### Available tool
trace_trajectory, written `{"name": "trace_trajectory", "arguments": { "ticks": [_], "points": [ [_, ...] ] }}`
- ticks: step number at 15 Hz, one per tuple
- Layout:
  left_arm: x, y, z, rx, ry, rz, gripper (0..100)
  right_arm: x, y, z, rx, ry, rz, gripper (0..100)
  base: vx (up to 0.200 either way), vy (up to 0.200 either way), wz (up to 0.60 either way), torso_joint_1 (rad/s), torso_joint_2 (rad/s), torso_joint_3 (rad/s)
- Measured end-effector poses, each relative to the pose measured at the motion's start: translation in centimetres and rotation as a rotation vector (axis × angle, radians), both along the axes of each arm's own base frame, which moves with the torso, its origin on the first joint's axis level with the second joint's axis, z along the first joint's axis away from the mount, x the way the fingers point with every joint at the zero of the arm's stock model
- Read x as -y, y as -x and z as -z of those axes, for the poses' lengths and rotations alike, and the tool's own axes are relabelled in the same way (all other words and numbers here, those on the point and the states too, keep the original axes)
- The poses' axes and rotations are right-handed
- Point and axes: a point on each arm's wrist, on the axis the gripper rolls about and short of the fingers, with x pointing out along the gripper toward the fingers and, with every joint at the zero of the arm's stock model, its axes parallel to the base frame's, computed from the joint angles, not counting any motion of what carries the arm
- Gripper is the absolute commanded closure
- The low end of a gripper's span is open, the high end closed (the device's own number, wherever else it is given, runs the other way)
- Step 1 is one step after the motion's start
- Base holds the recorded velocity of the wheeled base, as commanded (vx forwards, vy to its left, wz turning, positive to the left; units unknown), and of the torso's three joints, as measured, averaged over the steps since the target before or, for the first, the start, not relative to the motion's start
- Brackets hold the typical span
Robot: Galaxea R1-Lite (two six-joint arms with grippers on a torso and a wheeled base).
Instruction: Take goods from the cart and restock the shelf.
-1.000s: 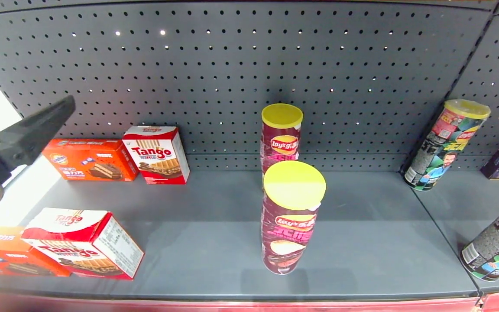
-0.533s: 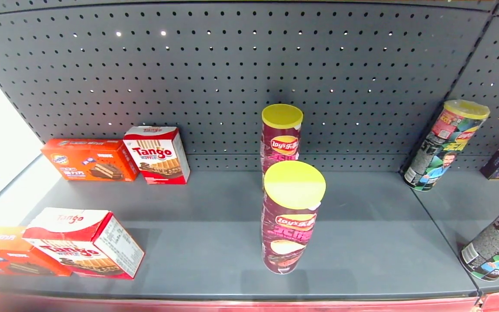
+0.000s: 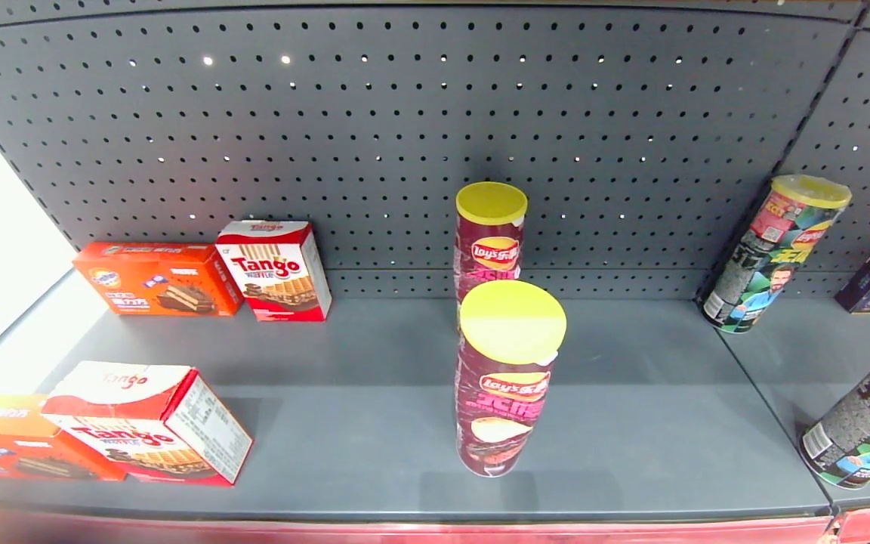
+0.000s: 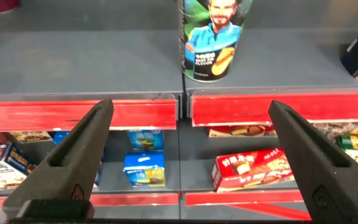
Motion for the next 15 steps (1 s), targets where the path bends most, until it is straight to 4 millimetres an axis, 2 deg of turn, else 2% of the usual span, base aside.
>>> {"name": "trace_trajectory", "arguments": {
  "ticks": [3, 4, 8, 10, 15],
  "points": [
    [0.4, -1.4, 4.2, -0.068, -0.016, 0.029, 0, 0.0, 0.0, 0.1, -0.002, 0.001, -0.002, 0, 0.0, 0.0, 0.0, 0.0, 0.0, 0.0],
    [0.5, -1.5, 4.8, -0.088, 0.011, 0.04, 0, 0.0, 0.0, 0.1, -0.003, 0.001, -0.002, 0, 0.0, 0.0, 0.0, 0.0, 0.0, 0.0],
    [0.8, -1.6, 5.5, -0.135, 0.092, 0.172, 0, 0.0, 0.0, 0.1, -0.004, 0.001, -0.001, 0, 0.0, 0.0, 0.0, 0.0, 0.0, 0.0],
    [0.9, -1.6, 5.7, -0.156, 0.088, 0.168, 0, 0.0, 0.0, 0.1, -0.004, 0.001, 0.0, 0, 0.0, 0.0, 0.0, 0.0, 0.0, 0.0],
    [1.4, -2.0, 5.5, -0.215, 0.1, -0.129, 0, 0.0, 0.0, 0.1, -0.004, 0.001, -0.001, 0, 0.0, 0.0, 0.0, 0.0, 0.0, 0.0]
  ]
}}
